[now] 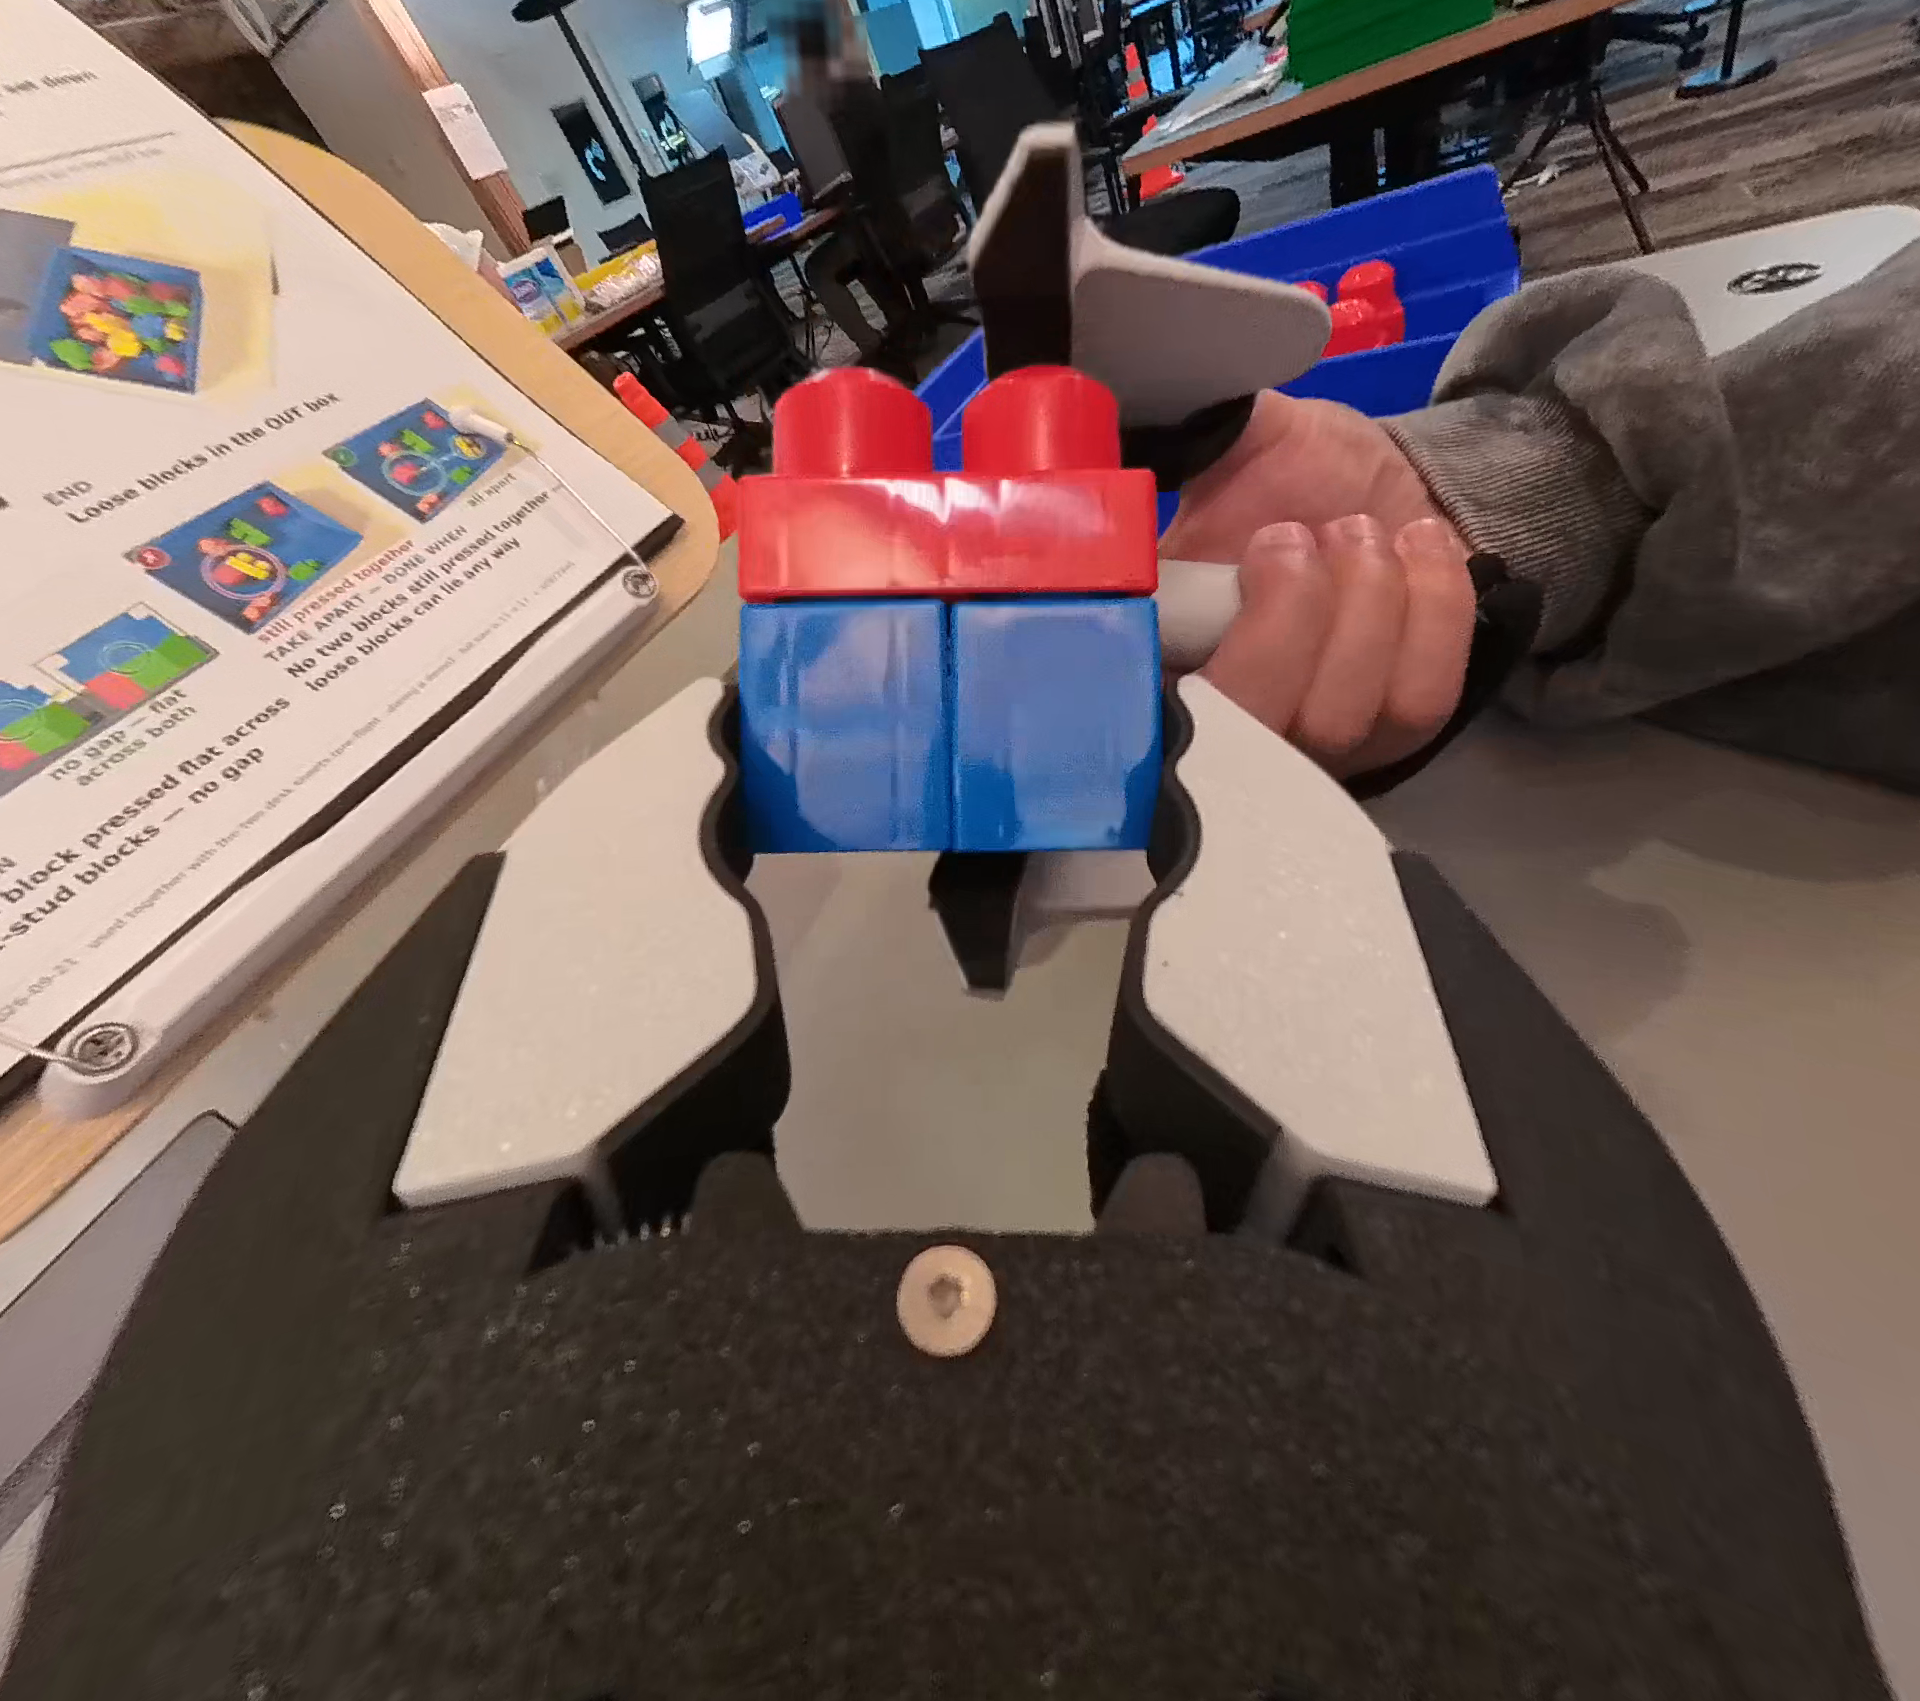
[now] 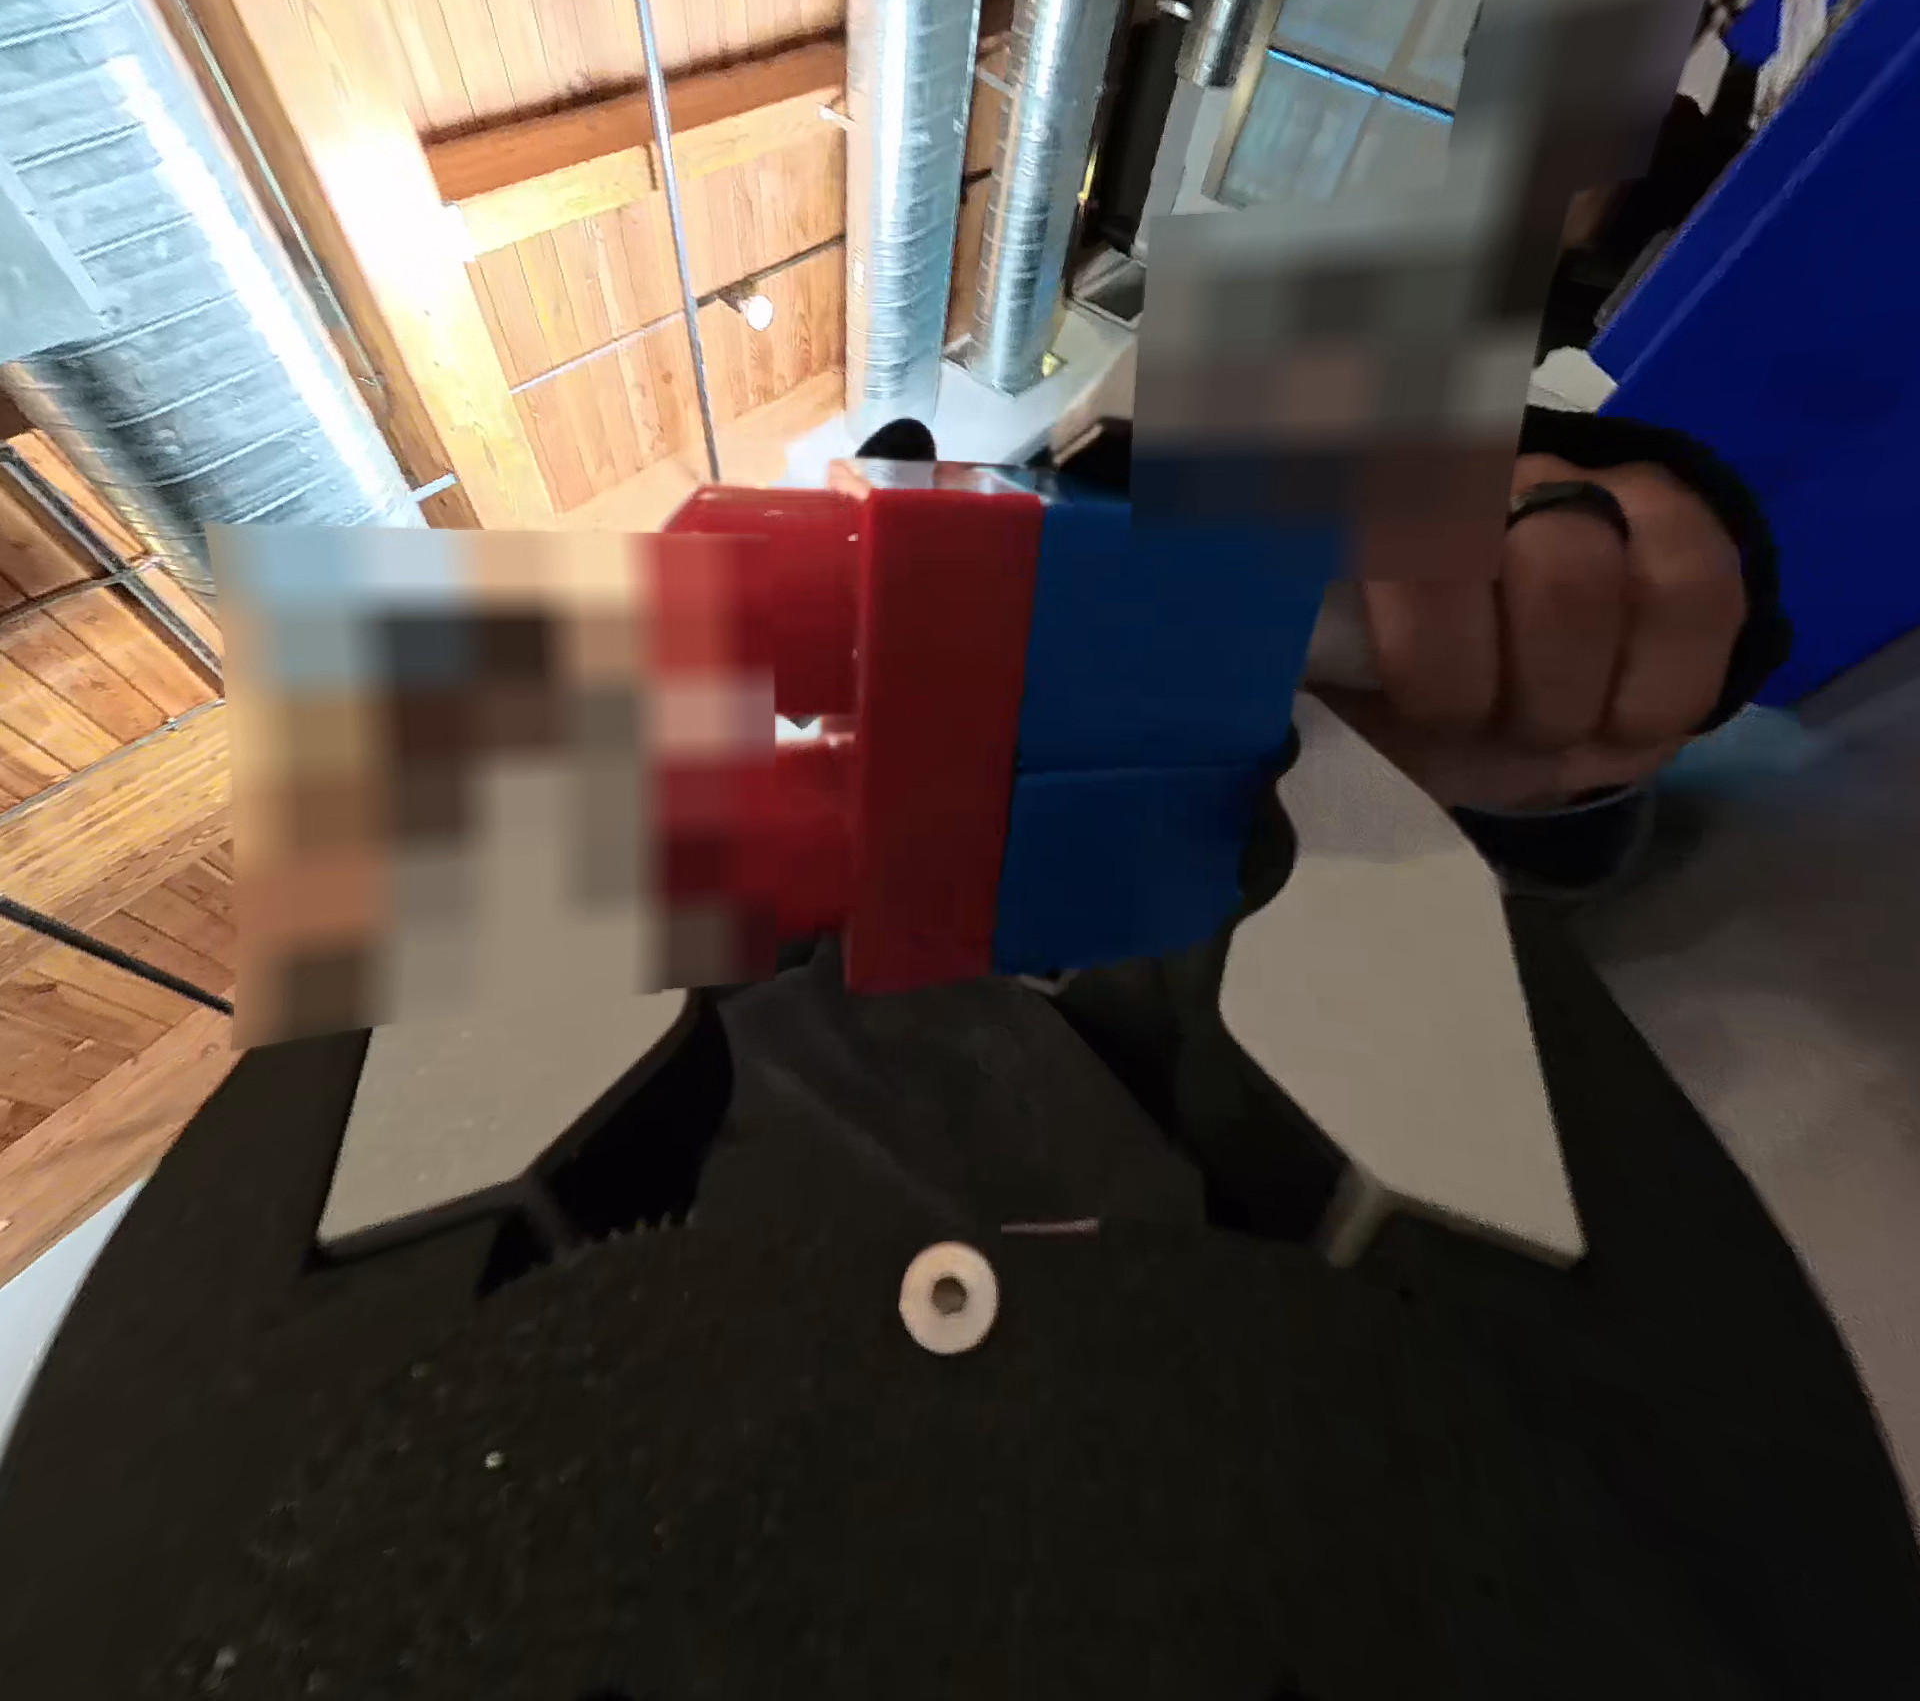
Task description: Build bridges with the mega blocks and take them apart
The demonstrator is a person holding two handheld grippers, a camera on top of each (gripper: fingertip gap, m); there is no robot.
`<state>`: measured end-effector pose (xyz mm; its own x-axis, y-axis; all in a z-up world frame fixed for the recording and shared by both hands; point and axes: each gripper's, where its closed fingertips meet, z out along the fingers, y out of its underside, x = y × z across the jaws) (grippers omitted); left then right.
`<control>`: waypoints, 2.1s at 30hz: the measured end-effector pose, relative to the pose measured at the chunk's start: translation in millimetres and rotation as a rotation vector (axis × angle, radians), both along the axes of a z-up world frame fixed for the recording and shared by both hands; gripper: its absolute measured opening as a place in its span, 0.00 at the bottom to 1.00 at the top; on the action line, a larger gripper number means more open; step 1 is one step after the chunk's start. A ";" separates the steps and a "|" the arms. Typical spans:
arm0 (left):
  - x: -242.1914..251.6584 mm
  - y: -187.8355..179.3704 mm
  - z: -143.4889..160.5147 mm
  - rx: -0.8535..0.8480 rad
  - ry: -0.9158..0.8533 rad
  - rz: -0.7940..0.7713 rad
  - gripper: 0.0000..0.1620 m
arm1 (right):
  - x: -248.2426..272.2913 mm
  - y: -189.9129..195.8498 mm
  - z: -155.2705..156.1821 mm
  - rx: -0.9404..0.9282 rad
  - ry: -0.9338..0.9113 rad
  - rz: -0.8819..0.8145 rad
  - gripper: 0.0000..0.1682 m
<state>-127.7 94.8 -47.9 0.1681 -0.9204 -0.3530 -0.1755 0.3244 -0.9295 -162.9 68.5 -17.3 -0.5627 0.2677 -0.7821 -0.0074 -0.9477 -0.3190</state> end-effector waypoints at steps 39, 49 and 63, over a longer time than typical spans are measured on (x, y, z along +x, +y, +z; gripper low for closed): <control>6.1 17.4 -32.1 0.116 0.146 0.159 0.46 | 28.9 44.3 -65.7 0.488 -1.191 -0.479 0.38; 6.2 3.5 -37.5 0.132 0.180 0.193 0.46 | 36.3 29.1 -64.4 0.445 -1.193 -0.510 0.23; -59.4 0.7 -59.2 -0.423 0.049 0.378 0.30 | 289.0 -24.5 32.1 0.298 -1.736 -1.106 0.23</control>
<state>-187.1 95.4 -107.1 0.5061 -0.8623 0.0181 -0.2531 -0.1685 -0.9526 126.1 44.1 14.8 0.9925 0.0894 -0.0839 0.0003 -0.6862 -0.7275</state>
